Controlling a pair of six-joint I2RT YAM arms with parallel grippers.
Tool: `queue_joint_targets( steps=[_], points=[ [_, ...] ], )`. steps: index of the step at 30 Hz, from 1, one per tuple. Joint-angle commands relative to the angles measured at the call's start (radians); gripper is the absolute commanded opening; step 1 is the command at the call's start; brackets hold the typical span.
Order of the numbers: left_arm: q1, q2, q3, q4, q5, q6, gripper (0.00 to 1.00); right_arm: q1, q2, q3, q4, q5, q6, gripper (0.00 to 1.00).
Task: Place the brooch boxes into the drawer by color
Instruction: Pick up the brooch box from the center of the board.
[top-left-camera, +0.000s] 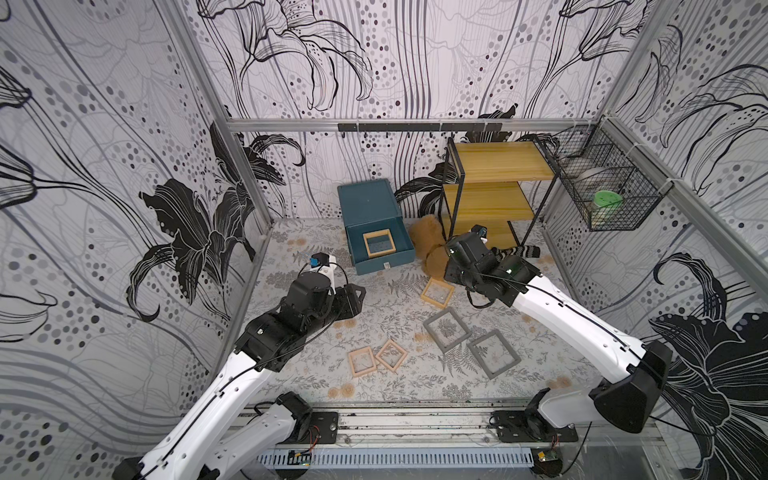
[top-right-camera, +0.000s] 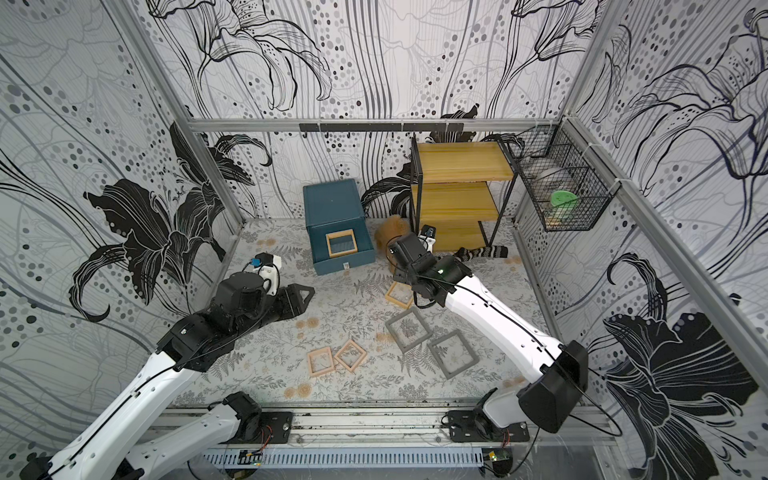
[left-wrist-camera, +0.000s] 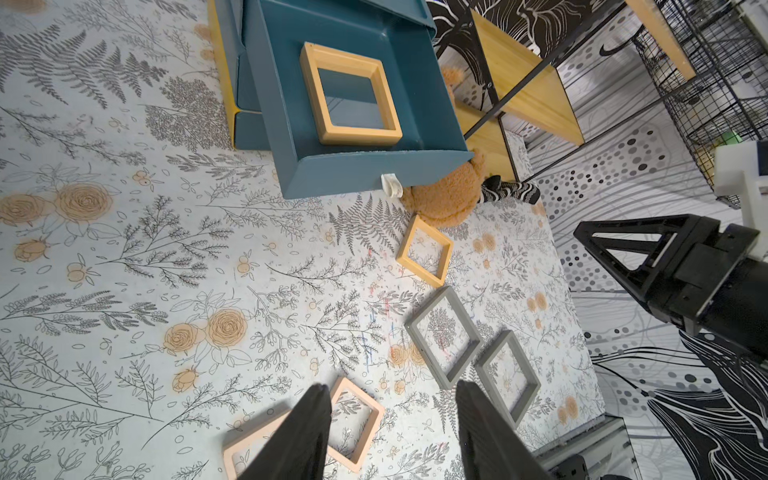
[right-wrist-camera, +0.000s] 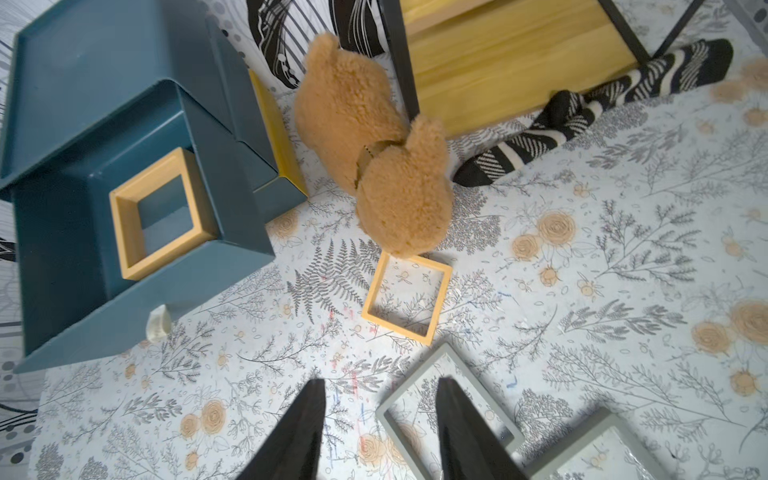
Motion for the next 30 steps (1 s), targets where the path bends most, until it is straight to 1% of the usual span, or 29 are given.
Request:
queue_joint_targets(
  steps=[1,3,5,8,13,16,20,30],
  points=[
    [-0.010,0.009,-0.016,0.063,0.050,0.022,0.54,-0.001,-0.036,-0.069,0.035,0.009,0.060,0.48],
    [-0.022,0.015,-0.033,0.079,0.066,0.018,0.54,-0.013,-0.056,-0.139,0.067,-0.001,0.071,0.47],
    [-0.046,0.021,-0.056,0.095,0.068,0.009,0.53,-0.045,-0.081,-0.233,0.125,-0.045,0.083,0.45],
    [-0.099,0.024,-0.088,0.121,0.040,-0.011,0.54,-0.079,-0.095,-0.327,0.179,-0.069,0.091,0.43],
    [-0.184,0.028,-0.135,0.165,-0.013,-0.058,0.53,-0.082,-0.056,-0.400,0.221,-0.084,0.087,0.41],
    [-0.228,0.034,-0.145,0.180,-0.037,-0.079,0.53,-0.082,-0.046,-0.448,0.278,-0.091,0.085,0.41],
    [-0.264,0.040,-0.148,0.181,-0.061,-0.088,0.53,-0.084,0.008,-0.440,0.331,-0.107,0.055,0.41],
    [-0.274,0.024,-0.151,0.164,-0.077,-0.091,0.53,-0.097,0.159,-0.391,0.411,-0.162,0.018,0.37]
  ],
)
